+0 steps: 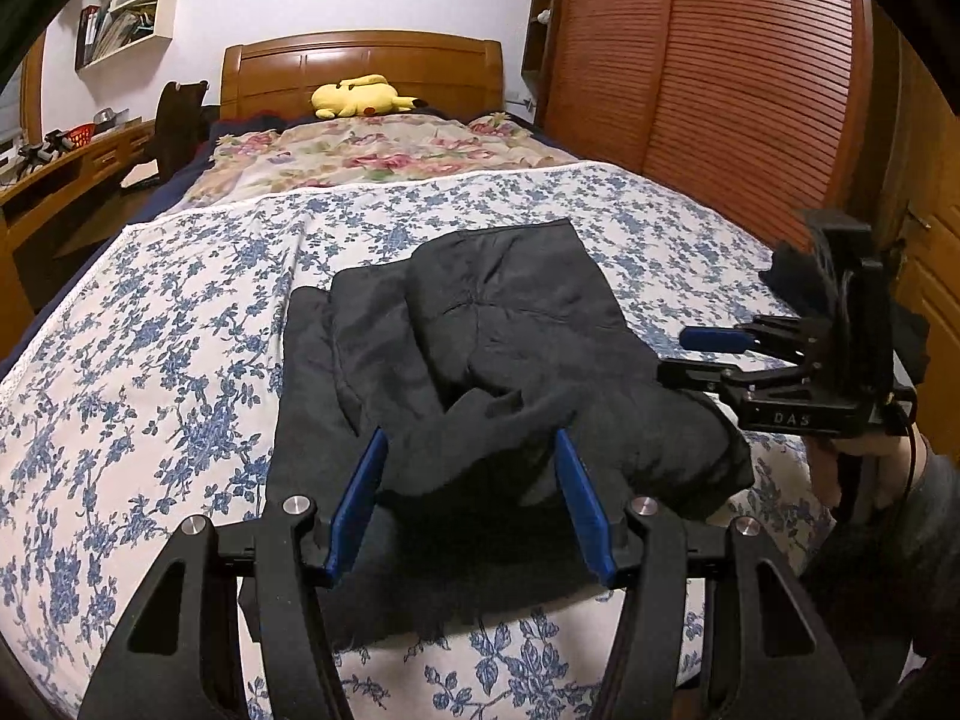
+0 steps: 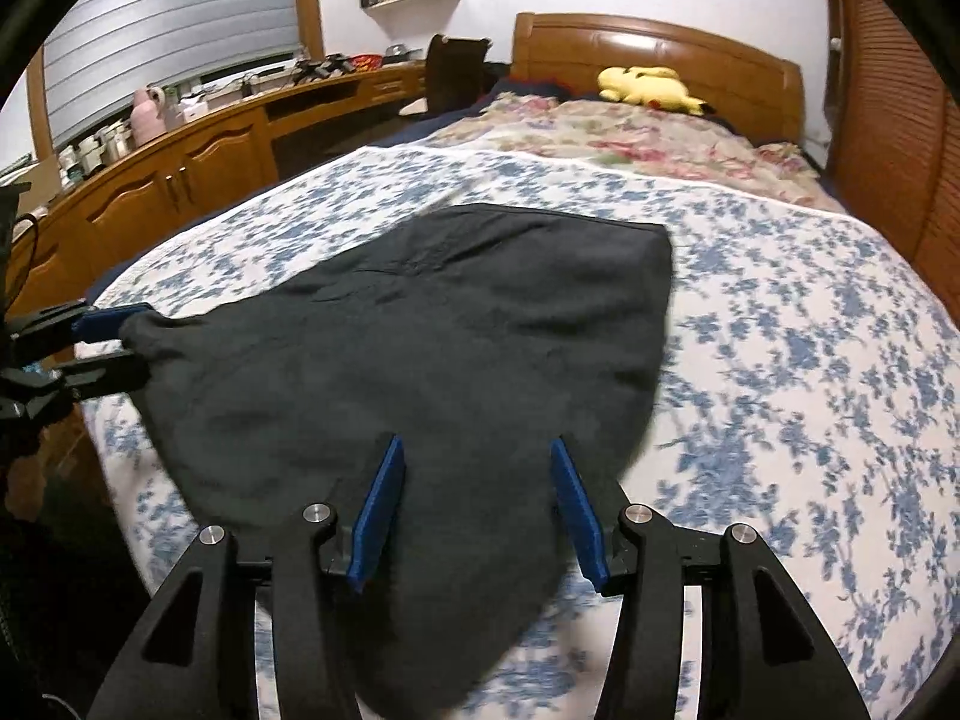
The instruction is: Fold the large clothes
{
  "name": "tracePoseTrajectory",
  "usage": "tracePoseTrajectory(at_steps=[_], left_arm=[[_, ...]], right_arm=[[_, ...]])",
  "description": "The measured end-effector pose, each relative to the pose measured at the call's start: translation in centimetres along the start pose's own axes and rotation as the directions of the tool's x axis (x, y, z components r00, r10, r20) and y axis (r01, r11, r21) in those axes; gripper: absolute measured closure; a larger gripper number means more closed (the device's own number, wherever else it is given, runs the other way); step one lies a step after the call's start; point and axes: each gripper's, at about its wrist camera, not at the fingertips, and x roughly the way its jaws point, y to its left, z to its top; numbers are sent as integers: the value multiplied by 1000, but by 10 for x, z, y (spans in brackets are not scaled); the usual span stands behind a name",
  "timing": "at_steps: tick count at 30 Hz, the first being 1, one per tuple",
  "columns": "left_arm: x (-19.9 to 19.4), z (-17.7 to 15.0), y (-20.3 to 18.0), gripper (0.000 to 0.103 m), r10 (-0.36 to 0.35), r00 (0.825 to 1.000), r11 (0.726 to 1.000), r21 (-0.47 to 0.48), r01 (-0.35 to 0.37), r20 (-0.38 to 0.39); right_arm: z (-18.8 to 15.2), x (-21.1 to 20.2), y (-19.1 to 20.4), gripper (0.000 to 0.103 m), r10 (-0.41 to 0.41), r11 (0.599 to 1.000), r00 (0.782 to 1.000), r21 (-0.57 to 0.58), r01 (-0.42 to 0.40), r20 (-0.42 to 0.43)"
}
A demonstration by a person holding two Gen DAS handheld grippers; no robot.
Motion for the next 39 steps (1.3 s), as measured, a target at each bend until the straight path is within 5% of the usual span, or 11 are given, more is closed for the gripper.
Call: tracePoseTrajectory(at_steps=[18, 22, 25, 30, 39], left_arm=[[3, -4, 0, 45, 8, 1000, 1000, 5, -8, 12], [0, -5, -5, 77, 24, 1000, 999, 41, -24, 13], [-4, -5, -10, 88, 26, 1000, 998, 64, -27, 12], [-18, -3, -22, 92, 79, 996, 990, 118, -83, 39], [-43, -9, 17, 93, 214, 976, 975, 49, -216, 43]], right_arm=[[-11, -3, -11, 38, -16, 1000, 1000, 10, 16, 17], [-10, -5, -12, 38, -25, 1000, 1000, 12, 25, 17], [-7, -6, -12, 38, -24, 1000, 1000, 14, 23, 19], [-1, -8, -13, 38, -2, 1000, 1000, 16, 2, 29], [10, -17, -6, 38, 125, 991, 989, 29, -127, 83]])
